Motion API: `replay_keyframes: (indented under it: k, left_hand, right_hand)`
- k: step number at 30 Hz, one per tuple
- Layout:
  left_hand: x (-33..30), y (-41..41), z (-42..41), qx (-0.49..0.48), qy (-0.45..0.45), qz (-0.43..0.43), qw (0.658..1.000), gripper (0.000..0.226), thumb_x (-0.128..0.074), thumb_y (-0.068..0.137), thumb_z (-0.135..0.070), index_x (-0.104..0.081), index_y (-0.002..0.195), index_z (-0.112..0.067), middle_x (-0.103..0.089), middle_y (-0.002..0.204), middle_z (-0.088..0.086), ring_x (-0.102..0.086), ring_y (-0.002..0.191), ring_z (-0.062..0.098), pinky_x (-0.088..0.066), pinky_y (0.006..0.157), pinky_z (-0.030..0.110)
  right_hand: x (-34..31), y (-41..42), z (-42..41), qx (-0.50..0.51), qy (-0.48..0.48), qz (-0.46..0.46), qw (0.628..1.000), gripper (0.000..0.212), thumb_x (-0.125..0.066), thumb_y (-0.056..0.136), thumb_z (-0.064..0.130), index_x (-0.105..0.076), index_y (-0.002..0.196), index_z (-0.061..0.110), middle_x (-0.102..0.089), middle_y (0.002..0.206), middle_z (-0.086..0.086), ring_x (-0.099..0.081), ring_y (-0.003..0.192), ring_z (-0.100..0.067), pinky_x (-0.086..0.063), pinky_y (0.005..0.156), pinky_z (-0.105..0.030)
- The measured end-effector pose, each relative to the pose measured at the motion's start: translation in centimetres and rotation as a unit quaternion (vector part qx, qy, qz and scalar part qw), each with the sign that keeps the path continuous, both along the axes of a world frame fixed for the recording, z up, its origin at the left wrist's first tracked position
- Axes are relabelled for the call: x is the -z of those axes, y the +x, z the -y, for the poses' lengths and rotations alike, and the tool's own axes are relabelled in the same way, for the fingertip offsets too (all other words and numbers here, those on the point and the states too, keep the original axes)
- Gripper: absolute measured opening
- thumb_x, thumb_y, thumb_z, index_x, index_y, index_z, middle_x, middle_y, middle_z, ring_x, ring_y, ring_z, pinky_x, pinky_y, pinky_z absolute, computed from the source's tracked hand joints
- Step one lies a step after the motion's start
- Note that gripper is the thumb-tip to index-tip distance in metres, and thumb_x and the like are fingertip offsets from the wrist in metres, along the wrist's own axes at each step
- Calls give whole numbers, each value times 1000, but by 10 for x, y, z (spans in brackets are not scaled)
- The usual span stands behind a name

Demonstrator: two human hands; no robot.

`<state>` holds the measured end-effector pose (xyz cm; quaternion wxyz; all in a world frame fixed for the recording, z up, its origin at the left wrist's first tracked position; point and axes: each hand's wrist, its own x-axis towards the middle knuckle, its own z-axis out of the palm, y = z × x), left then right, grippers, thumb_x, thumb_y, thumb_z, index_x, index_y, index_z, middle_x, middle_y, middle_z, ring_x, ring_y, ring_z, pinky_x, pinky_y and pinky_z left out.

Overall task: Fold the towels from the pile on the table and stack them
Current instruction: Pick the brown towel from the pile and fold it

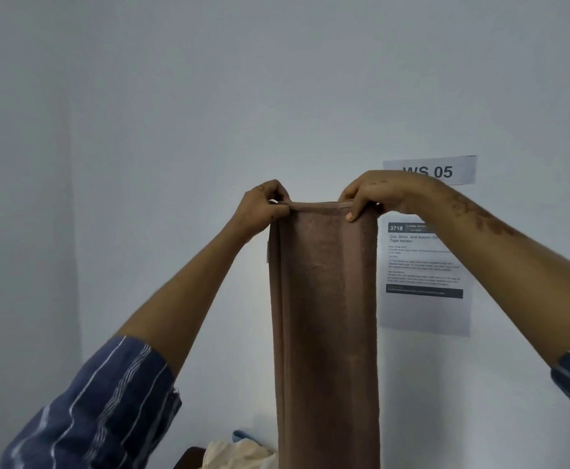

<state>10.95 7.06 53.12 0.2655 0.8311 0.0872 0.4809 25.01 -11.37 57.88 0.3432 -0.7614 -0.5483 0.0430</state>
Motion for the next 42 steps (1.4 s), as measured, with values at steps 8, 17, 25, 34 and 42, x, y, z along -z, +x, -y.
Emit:
replay_keyframes:
  k: [8,17,25,34,42]
  left_hand:
    - [4,21,21,61,-21,23,998,16,-58,73,-5,-54,87,-12,-62,88,-3,-55,71,12,-44,68,25]
    - [46,42,14,118,-98,71,986,21,-58,80,-6,-52,99,-9,-62,106,9,-61,90,15,-52,78,31]
    - [146,50,45,149,-228,5,962,83,-77,64,-40,-30,130,-21,-48,119,-12,-53,105,4,-52,74,16]
    - [300,58,52,151,-332,-124,923,78,-81,62,-44,-45,129,-29,-55,125,-9,-56,106,3,-51,72,12]
    - [312,51,42,171,-346,-215,897,27,-75,77,-28,-70,103,-22,-71,103,-11,-66,97,6,-52,75,16]
  right_hand:
    - [39,3,-11,167,129,286,934,13,-44,82,6,-57,84,4,-56,83,-10,-51,77,-27,-31,57,-28]
    - [46,12,-15,70,-29,295,953,42,-65,73,63,-65,87,23,-62,91,4,-57,90,-17,-43,75,-31]
    - [59,26,-15,71,-3,337,939,31,-68,80,45,-64,100,22,-52,92,5,-49,92,-16,-33,74,-30]
    - [70,39,-17,53,-20,339,939,28,-68,79,46,-62,90,21,-56,90,2,-51,92,-17,-39,76,-32]
    - [68,51,-6,47,-1,333,942,35,-68,80,43,-66,97,12,-63,98,-3,-54,95,-21,-37,76,-31]
